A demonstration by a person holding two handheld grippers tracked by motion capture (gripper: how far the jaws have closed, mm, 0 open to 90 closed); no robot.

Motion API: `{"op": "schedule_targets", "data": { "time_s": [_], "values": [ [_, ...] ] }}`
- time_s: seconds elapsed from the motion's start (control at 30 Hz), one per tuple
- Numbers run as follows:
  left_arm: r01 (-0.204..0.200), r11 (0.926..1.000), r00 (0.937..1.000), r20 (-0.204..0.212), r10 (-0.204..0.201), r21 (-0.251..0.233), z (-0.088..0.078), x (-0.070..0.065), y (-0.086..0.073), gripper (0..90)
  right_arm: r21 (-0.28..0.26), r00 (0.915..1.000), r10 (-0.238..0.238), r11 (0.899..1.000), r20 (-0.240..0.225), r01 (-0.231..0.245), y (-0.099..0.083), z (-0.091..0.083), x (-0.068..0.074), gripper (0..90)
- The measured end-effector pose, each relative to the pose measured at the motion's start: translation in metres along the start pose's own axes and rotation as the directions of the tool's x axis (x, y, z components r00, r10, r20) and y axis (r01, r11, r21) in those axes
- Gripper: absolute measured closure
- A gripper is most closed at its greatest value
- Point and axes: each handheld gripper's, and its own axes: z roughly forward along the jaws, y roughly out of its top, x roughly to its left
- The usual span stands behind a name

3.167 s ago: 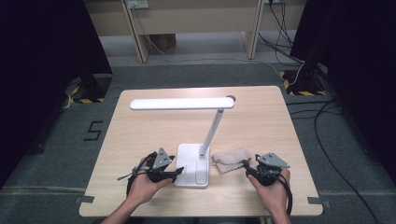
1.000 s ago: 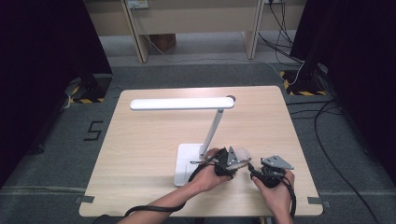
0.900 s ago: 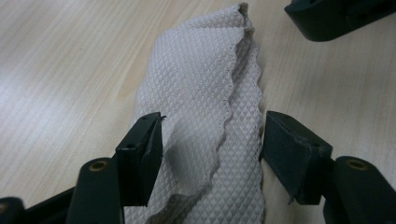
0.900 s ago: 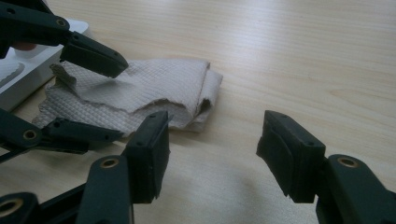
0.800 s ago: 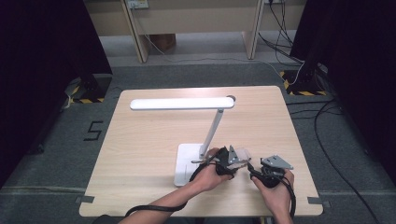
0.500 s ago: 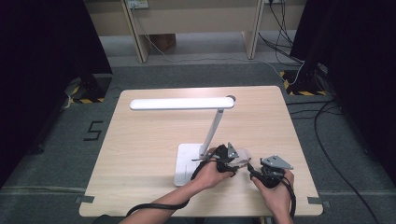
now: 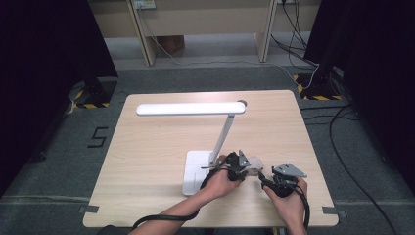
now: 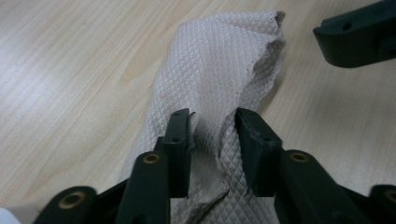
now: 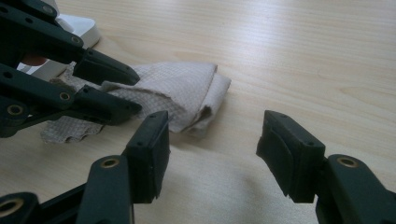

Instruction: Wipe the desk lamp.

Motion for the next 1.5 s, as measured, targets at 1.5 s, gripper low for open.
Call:
{"op": "schedule_targets", "data": {
  "time_s": [1.5],
  "values": [
    [-0.076, 0.9897, 0.9966, 0.024, 0.079, -0.122, -0.134, 0.002, -0.038, 81.9, -0.008, 0.9981, -0.013, 1.000, -0.060, 0.013, 0.019, 0.009, 0.021, 50.9]
  ]
}}
